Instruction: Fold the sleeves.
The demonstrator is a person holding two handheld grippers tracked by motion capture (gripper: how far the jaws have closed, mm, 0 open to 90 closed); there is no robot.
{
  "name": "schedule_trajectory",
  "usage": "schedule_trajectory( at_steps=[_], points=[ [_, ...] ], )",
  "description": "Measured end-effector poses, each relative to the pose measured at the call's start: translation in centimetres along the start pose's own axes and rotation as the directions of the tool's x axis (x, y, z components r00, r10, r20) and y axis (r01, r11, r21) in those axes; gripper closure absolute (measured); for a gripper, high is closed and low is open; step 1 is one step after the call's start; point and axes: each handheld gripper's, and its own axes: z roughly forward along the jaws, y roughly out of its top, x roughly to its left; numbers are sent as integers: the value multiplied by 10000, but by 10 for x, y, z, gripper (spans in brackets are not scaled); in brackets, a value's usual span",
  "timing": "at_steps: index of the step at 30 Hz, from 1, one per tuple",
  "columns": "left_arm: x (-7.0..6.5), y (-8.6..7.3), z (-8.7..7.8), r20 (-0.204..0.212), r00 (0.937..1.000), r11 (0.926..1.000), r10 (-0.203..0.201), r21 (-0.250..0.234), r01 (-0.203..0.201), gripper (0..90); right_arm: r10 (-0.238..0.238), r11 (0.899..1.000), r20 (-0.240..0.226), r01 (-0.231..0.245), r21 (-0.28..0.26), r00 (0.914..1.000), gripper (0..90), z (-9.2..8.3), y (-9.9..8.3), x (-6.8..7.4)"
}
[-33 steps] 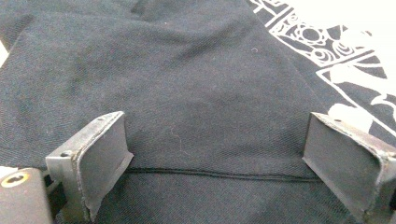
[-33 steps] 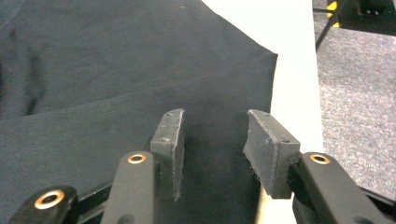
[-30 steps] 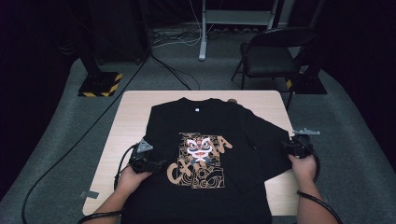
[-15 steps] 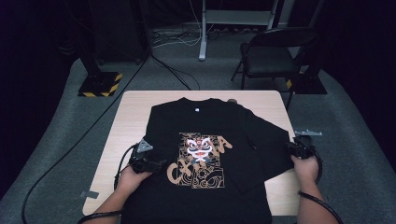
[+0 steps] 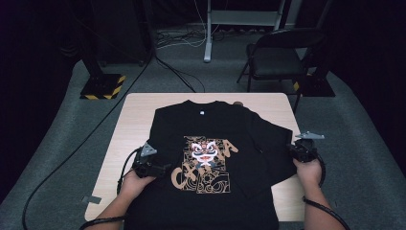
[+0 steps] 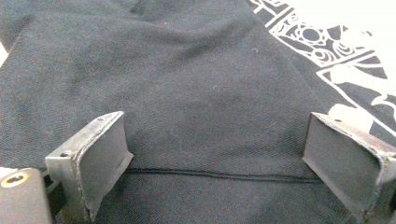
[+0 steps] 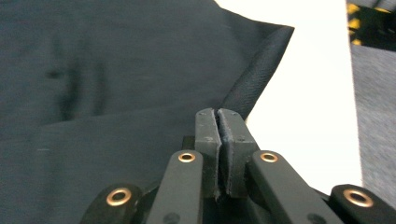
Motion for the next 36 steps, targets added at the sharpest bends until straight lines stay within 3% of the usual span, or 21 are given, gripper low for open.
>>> schedule_trajectory(
  at_steps=[6, 11, 14, 16, 20, 22, 27, 32, 34, 36],
  points=[
    [0, 0, 0, 9, 10000, 10000, 13, 20, -13, 70, -608, 9981, -908, 618, 80, 9940, 862, 4, 8, 28],
    [0, 0, 0, 9, 10000, 10000, 14, 20, -14, 70, -1229, 9893, -1576, 1335, 588, 9798, 817, 13, 9, 46],
    [0, 0, 0, 13, 10000, 10000, -9, 6, 9, 69, -1586, 9832, -1474, 1698, 668, 9763, 734, 14, 10, 53],
    [0, 0, 0, 17, 10000, 10000, -9, 5, 9, 70, -1859, 9817, -1286, 1896, 172, 9741, 707, 7, 14, 56],
    [0, 0, 0, 14, 10000, 10000, 10, 16, -10, 69, -2316, 9689, -271, 2281, -960, 9724, 692, -9, 21, 60],
    [0, 0, 0, 9, 10000, 10000, 14, 18, -14, 69, -2268, 9693, -154, 2241, -1012, 9738, 682, -9, 22, 58],
    [0, 0, 0, 6, 10000, 10000, 13, 18, -13, 69, -1782, 9840, -103, 1781, -114, 9839, 649, 7, 19, 46],
    [0, 0, 0, 9, 10000, 10000, -7, 1, 7, 69, -1583, 9823, -399, 1615, 954, 9866, 621, 24, 12, 36],
    [0, 0, 0, 6, 10000, 10000, -12, 2, 12, 69, -1227, 9881, -581, 1274, 857, 9907, 632, 24, 11, 33],
    [0, 0, 0, 8, 10000, 10000, -9, 3, 9, 69, -1291, 9877, -623, 1339, 804, 9897, 711, 24, 10, 33]
  ],
)
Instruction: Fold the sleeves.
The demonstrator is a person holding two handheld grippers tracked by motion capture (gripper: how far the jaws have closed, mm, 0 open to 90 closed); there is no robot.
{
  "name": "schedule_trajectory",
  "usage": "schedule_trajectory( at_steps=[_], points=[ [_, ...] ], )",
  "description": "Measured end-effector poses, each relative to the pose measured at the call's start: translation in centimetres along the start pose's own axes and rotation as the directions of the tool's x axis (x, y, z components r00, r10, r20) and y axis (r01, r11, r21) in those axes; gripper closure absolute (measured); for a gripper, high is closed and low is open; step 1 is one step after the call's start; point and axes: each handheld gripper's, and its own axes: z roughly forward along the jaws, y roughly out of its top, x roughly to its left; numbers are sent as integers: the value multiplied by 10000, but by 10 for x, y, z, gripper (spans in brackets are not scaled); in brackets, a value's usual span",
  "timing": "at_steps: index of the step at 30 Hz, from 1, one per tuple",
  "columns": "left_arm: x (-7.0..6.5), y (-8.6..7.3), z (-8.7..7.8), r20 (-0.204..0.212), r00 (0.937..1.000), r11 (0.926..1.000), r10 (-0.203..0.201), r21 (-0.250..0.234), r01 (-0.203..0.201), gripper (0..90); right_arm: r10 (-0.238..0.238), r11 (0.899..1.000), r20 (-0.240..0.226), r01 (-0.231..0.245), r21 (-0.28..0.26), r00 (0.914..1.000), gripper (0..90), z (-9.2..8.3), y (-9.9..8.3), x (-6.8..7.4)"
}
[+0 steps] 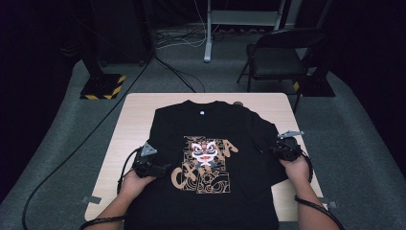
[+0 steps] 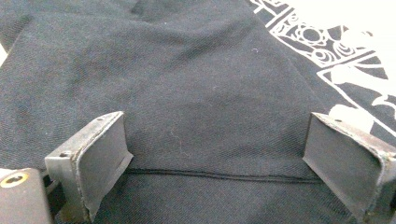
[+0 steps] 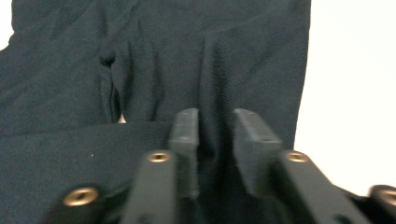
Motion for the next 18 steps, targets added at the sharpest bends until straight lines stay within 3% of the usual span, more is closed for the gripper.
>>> schedule_trajectory(
  at_steps=[4, 7, 12, 15, 18],
  points=[
    [0, 0, 0, 6, 10000, 10000, 0, -6, 0, 69, 213, 9997, 35, -212, -108, 9998, 821, -2, 1, -1],
    [0, 0, 0, 2, 10000, 10000, 0, 2, 0, 69, 481, 9983, -155, -486, -324, 9987, 833, -6, 4, 0],
    [0, 0, 0, 10, 10000, 10000, -20, -19, 20, 68, 280, 9948, -517, -329, -968, 9983, 839, -20, 12, 10],
    [0, 0, 0, 10, 10000, 10000, -18, -20, 18, 68, 239, 9877, -934, -380, -1520, 9953, 840, -30, 17, 19],
    [0, 0, 0, 8, 10000, 10000, -11, -20, 11, 68, 91, 9856, -1500, -342, -1656, 9886, 840, -31, 20, 30]
  ],
)
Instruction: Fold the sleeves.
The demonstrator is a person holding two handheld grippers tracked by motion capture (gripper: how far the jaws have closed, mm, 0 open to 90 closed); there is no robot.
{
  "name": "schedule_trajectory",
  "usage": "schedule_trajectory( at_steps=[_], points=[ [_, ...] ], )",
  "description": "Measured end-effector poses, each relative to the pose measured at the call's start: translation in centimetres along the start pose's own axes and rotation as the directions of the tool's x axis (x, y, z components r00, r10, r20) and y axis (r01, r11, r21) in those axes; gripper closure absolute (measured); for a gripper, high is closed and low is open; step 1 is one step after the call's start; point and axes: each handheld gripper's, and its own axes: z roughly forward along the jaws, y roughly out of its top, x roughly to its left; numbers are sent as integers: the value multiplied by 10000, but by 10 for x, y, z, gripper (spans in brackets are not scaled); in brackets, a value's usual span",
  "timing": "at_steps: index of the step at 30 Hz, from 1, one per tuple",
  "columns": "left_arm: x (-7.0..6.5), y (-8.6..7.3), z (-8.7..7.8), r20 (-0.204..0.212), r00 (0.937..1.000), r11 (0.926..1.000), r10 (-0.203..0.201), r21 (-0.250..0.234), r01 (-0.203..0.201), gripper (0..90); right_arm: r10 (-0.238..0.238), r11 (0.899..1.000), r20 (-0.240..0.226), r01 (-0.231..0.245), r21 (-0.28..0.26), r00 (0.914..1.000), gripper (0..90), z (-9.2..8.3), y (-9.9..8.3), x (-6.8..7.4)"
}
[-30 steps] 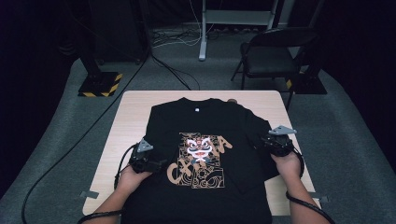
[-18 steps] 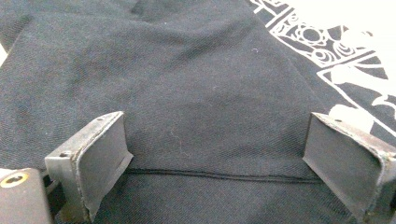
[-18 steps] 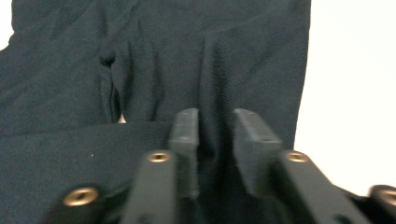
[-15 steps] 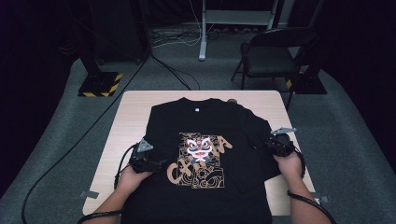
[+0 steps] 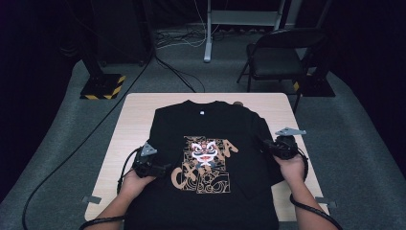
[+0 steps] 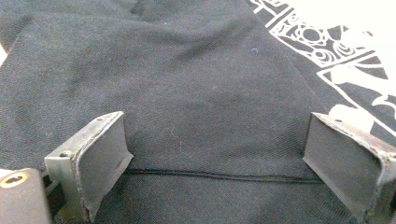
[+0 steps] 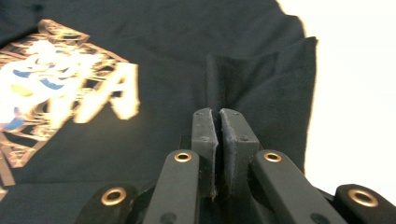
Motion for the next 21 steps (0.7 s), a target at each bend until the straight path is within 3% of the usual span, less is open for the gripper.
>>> schedule_trajectory(
  at_steps=[3, 8, 14, 21],
  points=[
    [0, 0, 0, -5, 10000, 10000, -3, 6, 3, 68, -67, 10000, -651, 68, 22, 9979, 839, 6, 2, 12],
    [0, 0, 0, -3, 10000, 10000, -9, 1, 9, 68, -576, 9980, -1200, 602, 180, 9911, 839, 14, 9, 31],
    [0, 0, 0, -7, 10000, 10000, -10, -10, 10, 68, -780, 9957, -1986, 864, 340, 9770, 842, 24, 17, 58],
    [0, 0, 0, -5, 10000, 10000, -6, -3, 6, 68, -961, 9919, -2390, 1130, 582, 9663, 843, 37, 17, 76]
  ],
)
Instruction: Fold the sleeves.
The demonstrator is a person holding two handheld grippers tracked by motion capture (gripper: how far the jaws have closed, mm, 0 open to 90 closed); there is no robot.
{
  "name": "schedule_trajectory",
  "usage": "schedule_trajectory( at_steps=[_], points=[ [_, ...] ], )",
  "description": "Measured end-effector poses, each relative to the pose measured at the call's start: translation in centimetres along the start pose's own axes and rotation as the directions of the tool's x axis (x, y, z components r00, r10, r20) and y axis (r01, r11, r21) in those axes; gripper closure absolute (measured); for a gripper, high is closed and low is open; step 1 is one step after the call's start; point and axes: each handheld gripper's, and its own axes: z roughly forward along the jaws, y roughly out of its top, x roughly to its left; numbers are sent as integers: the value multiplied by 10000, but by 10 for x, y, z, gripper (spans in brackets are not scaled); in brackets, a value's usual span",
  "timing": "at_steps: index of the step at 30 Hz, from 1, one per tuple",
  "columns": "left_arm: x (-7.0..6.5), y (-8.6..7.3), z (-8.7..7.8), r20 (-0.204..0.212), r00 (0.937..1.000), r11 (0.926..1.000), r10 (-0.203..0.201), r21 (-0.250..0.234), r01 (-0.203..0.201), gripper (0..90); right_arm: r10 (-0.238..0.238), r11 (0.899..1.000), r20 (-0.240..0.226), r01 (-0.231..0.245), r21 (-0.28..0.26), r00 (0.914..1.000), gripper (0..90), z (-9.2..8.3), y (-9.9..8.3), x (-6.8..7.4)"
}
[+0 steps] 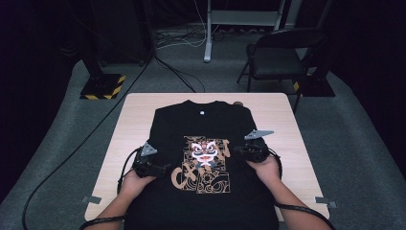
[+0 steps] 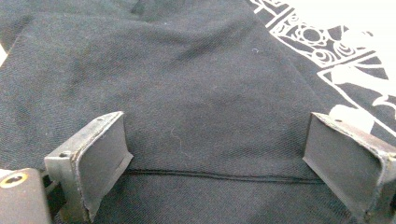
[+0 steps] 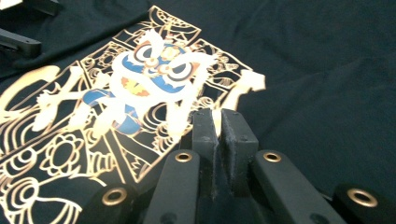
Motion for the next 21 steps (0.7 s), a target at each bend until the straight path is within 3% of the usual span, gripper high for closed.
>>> schedule_trajectory(
  at_steps=[5, 8, 11, 14, 18, 21],
  points=[
    [0, 0, 0, 1, 10000, 10000, 8, 4, -8, 67, -167, 9996, -123, 164, -250, 9998, 842, 2, 2, 7],
    [0, 0, 0, -1, 10000, 10000, 5, 4, -5, 67, -460, 9987, 489, 469, -178, 9977, 779, 3, 0, 5],
    [0, 0, 0, -4, 10000, 10000, 6, 3, -6, 67, -455, 9988, 863, 436, 232, 9952, 705, 9, -4, -3],
    [0, 0, 0, -2, 10000, 10000, -13, -10, 13, 67, -317, 9974, 700, 270, 663, 9970, 635, 17, -10, -8],
    [0, 0, 0, 2, 10000, 10000, 13, 1, -13, 67, -476, 9970, 605, 437, 640, 9970, 592, 22, -12, -6],
    [0, 0, 0, 2, 10000, 10000, 10, 1, -10, 67, -739, 9940, 870, 663, 874, 9935, 562, 27, -14, -2]
  ],
)
